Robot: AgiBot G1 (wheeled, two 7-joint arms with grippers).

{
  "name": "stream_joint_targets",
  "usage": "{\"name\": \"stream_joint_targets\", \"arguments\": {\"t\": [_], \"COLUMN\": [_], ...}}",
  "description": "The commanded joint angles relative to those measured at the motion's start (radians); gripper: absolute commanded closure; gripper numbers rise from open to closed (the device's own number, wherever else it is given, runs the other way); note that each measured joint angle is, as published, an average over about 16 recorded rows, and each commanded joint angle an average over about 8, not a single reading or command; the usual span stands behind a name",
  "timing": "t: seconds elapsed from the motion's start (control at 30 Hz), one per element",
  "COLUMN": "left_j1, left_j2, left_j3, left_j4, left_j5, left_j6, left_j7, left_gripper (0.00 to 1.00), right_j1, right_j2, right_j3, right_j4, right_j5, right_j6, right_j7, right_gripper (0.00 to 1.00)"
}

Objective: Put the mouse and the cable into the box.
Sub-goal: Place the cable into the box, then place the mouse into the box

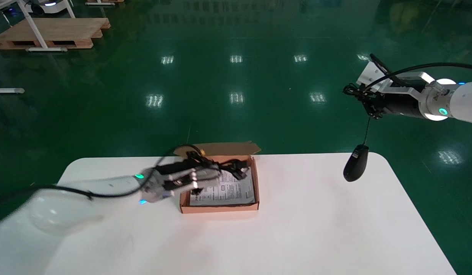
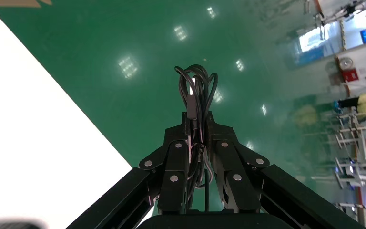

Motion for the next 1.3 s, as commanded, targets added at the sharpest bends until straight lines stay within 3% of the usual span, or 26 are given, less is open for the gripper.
{"name": "stream_joint_targets", "arguments": {"t": [0.03, 0.17, 0.37, 0.63, 1.1, 1.3], "left_j1": [0.036, 0.068, 0.068, 0.047, 0.047, 0.001], "left_j2": [0.040, 0.071, 0.072, 0.073, 0.052, 0.032], "left_j3": [0.018, 0.086, 0.203, 0.285, 0.296, 0.264], "left_j4": [-0.013, -0.014, 0.003, 0.041, 0.017, 0.066], "left_j5": [0.063, 0.054, -0.023, -0.101, -0.112, -0.168], "left_j6": [-0.120, -0.238, -0.290, -0.294, -0.286, -0.285], "left_j7": [0.039, 0.088, 0.103, 0.109, 0.097, 0.001], "left_gripper": [1.00, 1.00, 0.98, 0.00, 0.00, 0.00], "right_j1": [0.000, 0.000, 0.000, 0.000, 0.000, -0.005], "right_j2": [0.000, 0.000, 0.000, 0.000, -0.001, -0.011], "right_j3": [0.000, 0.000, 0.000, 0.000, 0.000, -0.001], "right_j4": [0.000, 0.000, 0.000, -0.001, 0.003, 0.015], "right_j5": [0.000, 0.000, 0.000, 0.000, 0.001, 0.002], "right_j6": [0.000, 0.000, 0.000, -0.001, -0.003, -0.007], "right_j7": [0.000, 0.000, 0.000, 0.000, -0.003, -0.018], "right_gripper": [1.00, 1.00, 1.00, 1.00, 1.00, 1.00]}}
